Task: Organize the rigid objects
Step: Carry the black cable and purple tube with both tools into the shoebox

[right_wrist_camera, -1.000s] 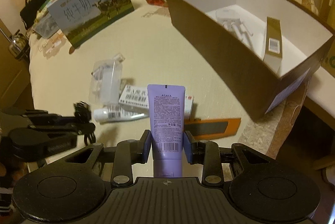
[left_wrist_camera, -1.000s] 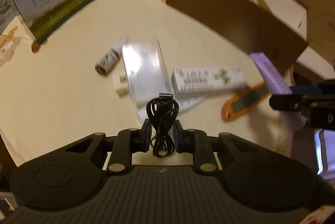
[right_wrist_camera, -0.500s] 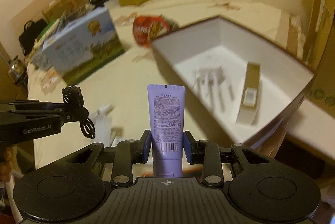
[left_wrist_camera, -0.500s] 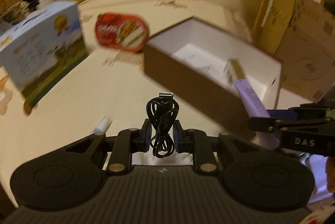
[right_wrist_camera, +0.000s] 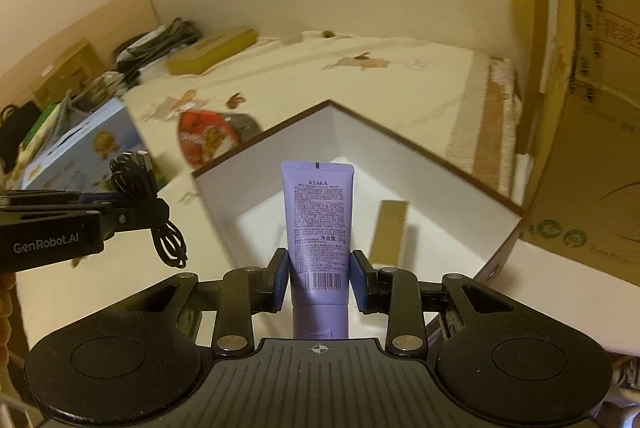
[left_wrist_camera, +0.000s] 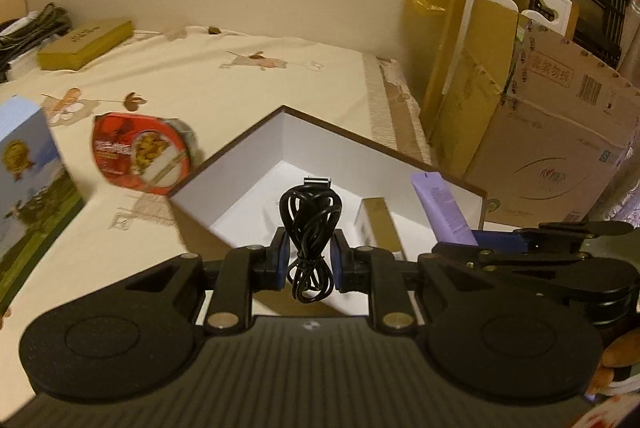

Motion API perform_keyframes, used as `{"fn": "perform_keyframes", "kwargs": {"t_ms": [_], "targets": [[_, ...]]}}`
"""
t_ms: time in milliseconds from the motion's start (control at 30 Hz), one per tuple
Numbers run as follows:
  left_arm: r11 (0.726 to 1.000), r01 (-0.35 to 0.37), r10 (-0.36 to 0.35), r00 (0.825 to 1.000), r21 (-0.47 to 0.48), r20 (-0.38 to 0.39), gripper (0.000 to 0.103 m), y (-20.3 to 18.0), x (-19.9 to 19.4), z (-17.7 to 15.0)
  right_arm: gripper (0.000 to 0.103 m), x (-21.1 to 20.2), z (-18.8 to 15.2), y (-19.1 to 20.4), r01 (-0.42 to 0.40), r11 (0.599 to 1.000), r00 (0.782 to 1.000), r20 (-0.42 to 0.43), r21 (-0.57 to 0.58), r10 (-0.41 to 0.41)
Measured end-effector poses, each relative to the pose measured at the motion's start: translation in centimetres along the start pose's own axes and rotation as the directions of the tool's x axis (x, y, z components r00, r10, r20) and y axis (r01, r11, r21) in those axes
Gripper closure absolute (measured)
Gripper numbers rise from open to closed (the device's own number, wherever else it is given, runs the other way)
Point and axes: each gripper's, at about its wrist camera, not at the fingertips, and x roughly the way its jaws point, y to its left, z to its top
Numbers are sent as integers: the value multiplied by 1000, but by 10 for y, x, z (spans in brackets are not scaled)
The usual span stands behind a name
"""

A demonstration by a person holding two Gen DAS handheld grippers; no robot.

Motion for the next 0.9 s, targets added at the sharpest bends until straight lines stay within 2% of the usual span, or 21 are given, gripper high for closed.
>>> {"fn": "perform_keyframes", "kwargs": {"t_ms": [433, 900], "targets": [[1000, -6, 7, 996, 16, -94, 86, -28, 77, 16, 74, 52, 19, -53, 130, 990, 989, -67, -60, -133], [998, -7, 16, 989, 62, -145, 86, -50, 129, 21, 73, 87, 13, -79, 172, 984, 973, -145, -52, -178]]}}
